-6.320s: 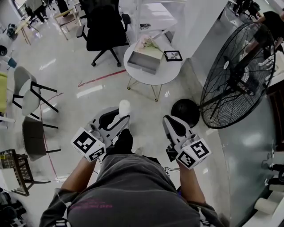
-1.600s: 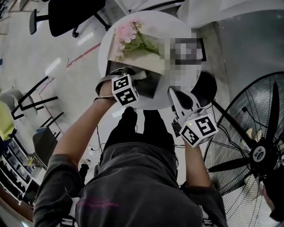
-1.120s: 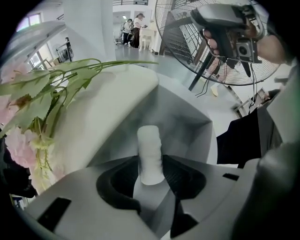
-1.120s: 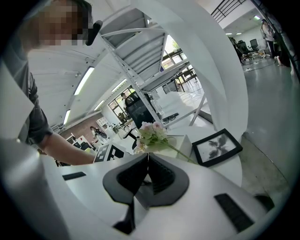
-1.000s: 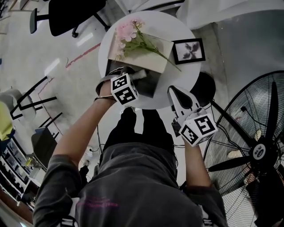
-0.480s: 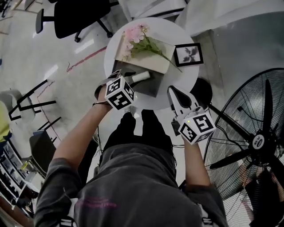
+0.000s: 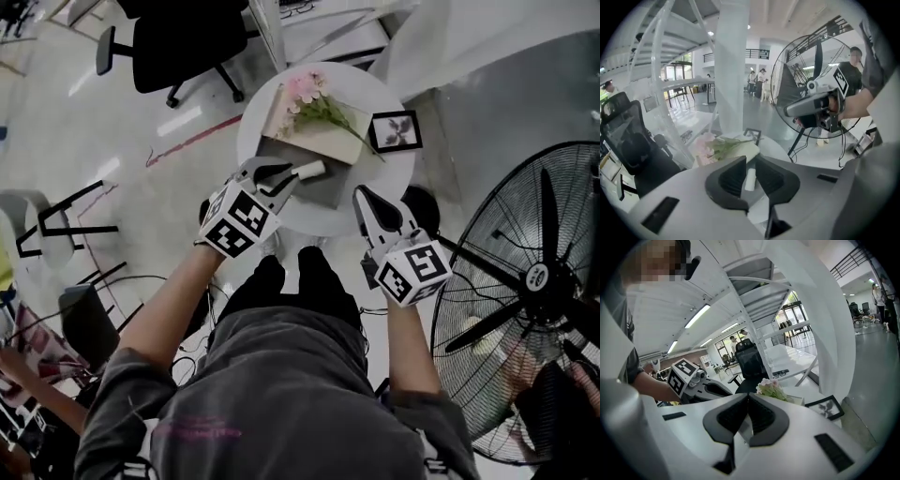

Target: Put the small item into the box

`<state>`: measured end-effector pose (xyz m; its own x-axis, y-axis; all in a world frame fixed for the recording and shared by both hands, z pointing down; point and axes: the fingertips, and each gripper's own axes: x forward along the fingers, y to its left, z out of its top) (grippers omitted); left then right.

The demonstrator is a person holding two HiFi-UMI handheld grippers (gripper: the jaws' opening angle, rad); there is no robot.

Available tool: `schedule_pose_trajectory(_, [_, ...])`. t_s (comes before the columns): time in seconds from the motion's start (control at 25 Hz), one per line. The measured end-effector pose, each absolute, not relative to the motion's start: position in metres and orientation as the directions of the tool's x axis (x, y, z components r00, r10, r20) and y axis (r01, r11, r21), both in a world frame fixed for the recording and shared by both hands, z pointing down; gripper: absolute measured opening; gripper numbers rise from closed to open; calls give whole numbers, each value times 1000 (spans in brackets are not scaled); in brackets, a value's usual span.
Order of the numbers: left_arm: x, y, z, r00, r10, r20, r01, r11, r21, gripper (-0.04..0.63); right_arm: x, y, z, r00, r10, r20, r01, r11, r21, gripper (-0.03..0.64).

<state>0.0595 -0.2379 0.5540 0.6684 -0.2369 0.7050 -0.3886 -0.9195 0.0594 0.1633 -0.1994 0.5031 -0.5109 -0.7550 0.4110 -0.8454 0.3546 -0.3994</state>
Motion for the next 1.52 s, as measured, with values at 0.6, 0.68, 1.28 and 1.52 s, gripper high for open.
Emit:
schedule_pose_trajectory(0.6, [18, -216, 436, 772, -403, 492, -480, -877, 35, 23, 126, -178, 430, -495, -804, 331, -862, 405, -305, 21])
schedule_pose_trajectory(0.68, [14, -211, 427, 781, -414, 467, -482, -876, 30, 17, 123, -173, 420, -495, -809, 317, -862, 412, -294, 21])
schedule_pose_trajectory(1.28, [-9, -172, 369, 817, -470, 333, -512, -858, 44, 14, 107, -138, 361, -516, -829, 215, -850, 465, -248, 21])
schedule_pose_trajectory(1.52, [-11, -164, 358, 822, -473, 318, -509, -860, 35, 14, 103, -128, 347, -525, -830, 190, -845, 481, -232, 21])
